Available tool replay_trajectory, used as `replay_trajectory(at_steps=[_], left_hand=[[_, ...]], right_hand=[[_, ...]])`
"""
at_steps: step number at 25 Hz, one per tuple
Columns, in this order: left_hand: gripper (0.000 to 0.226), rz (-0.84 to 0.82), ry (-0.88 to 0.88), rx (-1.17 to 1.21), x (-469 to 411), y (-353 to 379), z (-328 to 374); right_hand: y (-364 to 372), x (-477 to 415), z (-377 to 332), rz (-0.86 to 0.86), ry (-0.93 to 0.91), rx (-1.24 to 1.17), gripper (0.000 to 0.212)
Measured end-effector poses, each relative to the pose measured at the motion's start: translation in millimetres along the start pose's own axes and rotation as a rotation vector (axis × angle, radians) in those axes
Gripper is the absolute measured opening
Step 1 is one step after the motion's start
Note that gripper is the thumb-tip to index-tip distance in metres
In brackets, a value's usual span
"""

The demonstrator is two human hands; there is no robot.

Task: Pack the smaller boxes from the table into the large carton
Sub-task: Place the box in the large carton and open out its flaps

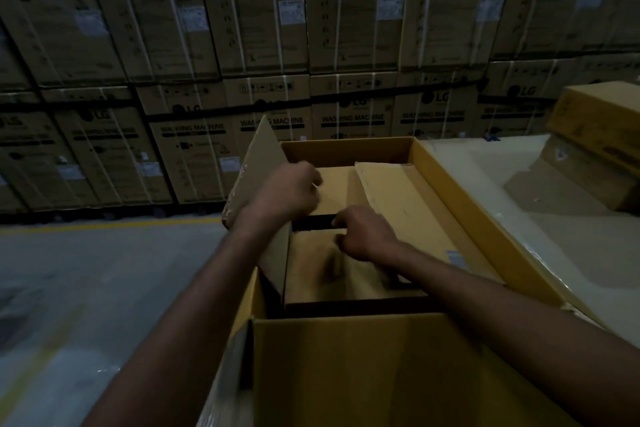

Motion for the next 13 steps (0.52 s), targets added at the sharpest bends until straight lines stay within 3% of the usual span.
replay_trajectory(at_steps=[4, 7, 11, 13], left_hand=[[0.025, -0.363, -0.155, 0.264, -19.3, 75.0, 37.8], [0.021, -0.526, -0.191, 0.461, -22.0, 107.5, 59.1], [0.031, -0.38, -0.101, 0.911, -31.4, 92.3, 113.7], [0.041, -0.329, -0.061, 1.066, -35.4, 85.3, 143.5]], right_hand=[[-9.8, 13.5, 51.3, -0.096, 0.144, 0.152, 0.062], [-21.5, 24.1, 70.5, -0.087, 0.179, 0.072, 0.048], [-78.4, 46.0, 82.3, 0.134, 0.191, -0.087, 0.008], [-116.4, 57.9, 92.4, 0.239, 0.241, -0.035, 0.009]])
Point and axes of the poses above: each hand's wrist, its own x-axis away from the middle knuckle, its own y-axis out of the palm, z = x × y, the point moved 3 cm from there along -x, towards the middle knuckle, and after that the axes turned 1 degree about -y, right-handed, at the moved point
